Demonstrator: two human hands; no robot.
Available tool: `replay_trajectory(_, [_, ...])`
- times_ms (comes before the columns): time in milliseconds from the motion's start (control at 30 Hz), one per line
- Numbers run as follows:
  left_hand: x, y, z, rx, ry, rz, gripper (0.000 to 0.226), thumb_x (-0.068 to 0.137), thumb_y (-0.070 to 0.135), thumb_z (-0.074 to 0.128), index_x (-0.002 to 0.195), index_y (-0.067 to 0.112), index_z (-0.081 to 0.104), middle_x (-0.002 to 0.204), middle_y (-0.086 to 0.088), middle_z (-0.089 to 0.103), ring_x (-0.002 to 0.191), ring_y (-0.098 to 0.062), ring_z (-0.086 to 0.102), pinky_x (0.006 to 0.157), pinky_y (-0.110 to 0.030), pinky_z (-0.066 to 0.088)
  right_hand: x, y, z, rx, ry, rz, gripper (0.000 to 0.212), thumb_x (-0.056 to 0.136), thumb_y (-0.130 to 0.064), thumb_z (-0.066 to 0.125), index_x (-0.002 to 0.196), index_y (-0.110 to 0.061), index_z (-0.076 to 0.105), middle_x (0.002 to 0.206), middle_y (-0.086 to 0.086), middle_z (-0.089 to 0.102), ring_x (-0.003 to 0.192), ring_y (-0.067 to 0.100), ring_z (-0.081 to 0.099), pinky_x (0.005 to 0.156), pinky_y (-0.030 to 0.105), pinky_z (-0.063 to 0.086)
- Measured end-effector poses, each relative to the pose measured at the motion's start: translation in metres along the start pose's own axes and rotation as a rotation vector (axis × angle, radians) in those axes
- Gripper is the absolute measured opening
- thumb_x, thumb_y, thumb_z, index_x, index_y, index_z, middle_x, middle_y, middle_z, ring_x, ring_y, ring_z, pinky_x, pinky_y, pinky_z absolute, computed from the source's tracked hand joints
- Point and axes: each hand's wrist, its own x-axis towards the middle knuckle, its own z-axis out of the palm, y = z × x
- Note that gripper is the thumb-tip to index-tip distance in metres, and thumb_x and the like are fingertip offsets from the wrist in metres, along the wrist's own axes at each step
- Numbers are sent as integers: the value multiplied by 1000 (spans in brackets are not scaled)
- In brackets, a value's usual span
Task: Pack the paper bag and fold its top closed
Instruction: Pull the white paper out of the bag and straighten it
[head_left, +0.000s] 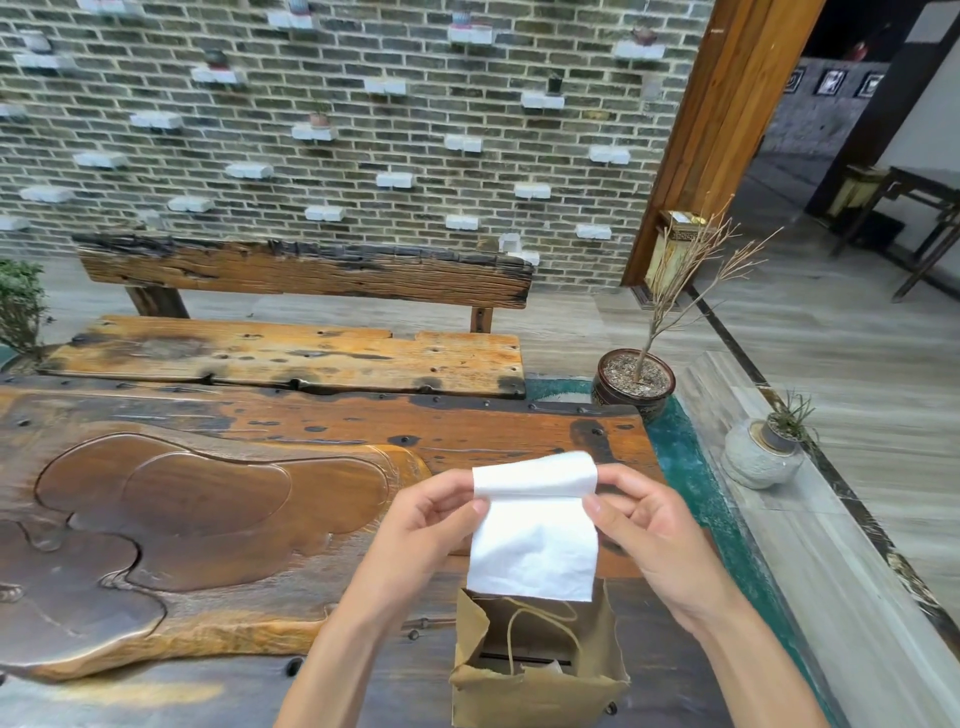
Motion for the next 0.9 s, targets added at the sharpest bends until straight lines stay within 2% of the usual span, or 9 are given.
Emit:
replay_trajectory(100, [-1, 1, -2, -18, -32, -15, 32, 95, -3, 53, 100, 16, 79, 109, -9, 77, 102, -24, 72, 78, -26, 56, 0, 0, -3, -5, -10, -38, 24, 88, -10, 61, 108, -12, 72, 106, 9, 76, 101, 23, 72, 85, 31, 57])
replay_trajectory(200, [-2, 4, -1, 1, -88, -9, 31, 95, -6, 51, 102, 7, 78, 111, -5, 77, 103, -20, 72, 81, -25, 56, -1, -1, -5, -15, -31, -59, 19, 84, -4, 64, 94, -10, 79, 101, 8, 77, 91, 12, 72, 73, 16, 53])
replay_trajectory(300, [-4, 8, -1, -3, -79, -21, 32, 95, -14, 42, 92, -8, 74, 84, 4, 76, 68, -3, 69, 58, -10, 49, -2, 0, -10, -35, -56, -68, 23, 82, 8, 62, 87, -6, 79, 97, 11, 77, 89, 12, 71, 69, 15, 51])
replay_trajectory(433, [-2, 6, -1, -97, -54, -45, 41, 97, -13, 33, 93, -1, 73, 99, -10, 75, 99, -20, 71, 72, -24, 55, -2, -3, -11, -71, -40, -88, 31, 74, 1, 53, 87, -7, 80, 96, 8, 77, 87, 5, 68, 67, 9, 48])
replay_trajectory(533, [-1, 5, 4, -136, -8, -20, 28, 97, 1, 44, 103, 10, 71, 100, -10, 73, 94, -23, 68, 74, -38, 53, -2, -4, -10, -126, -26, -108, 31, 75, -4, 55, 89, -13, 81, 97, 2, 78, 90, 2, 68, 73, 7, 47])
replay_trajectory(600, [-2, 5, 9, -161, 56, -16, 20, 98, 19, 54, 115, 20, 66, 93, -2, 74, 88, -21, 67, 77, -44, 49, -3, -4, -10, -133, -31, -106, 29, 78, -9, 57, 94, -15, 80, 101, 1, 77, 94, 4, 68, 76, 9, 48])
replay_trajectory(667, [-2, 3, 14, -147, 104, -20, 34, 88, 30, 61, 121, 24, 61, 88, 1, 77, 85, -21, 70, 79, -47, 51, -4, -4, -8, -120, -24, -104, 26, 79, -12, 60, 98, -15, 79, 105, 2, 77, 101, 9, 68, 80, 11, 49])
replay_trajectory(800, [-3, 0, 27, -133, 126, -1, 31, 83, 24, 67, 112, 13, 64, 94, -18, 77, 87, -30, 73, 77, -44, 55, -4, -5, 3, -59, 25, -124, 26, 80, -14, 68, 106, -17, 74, 108, 3, 75, 105, 15, 68, 82, 17, 53])
replay_trajectory(900, [-3, -1, 39, -165, 221, 15, 17, 89, 16, 65, 102, 5, 63, 88, -18, 76, 79, -26, 71, 68, -38, 54, -2, 0, 19, 174, 111, -77, 48, 78, -13, 76, 121, -24, 59, 108, 12, 75, 98, 22, 71, 82, 31, 57])
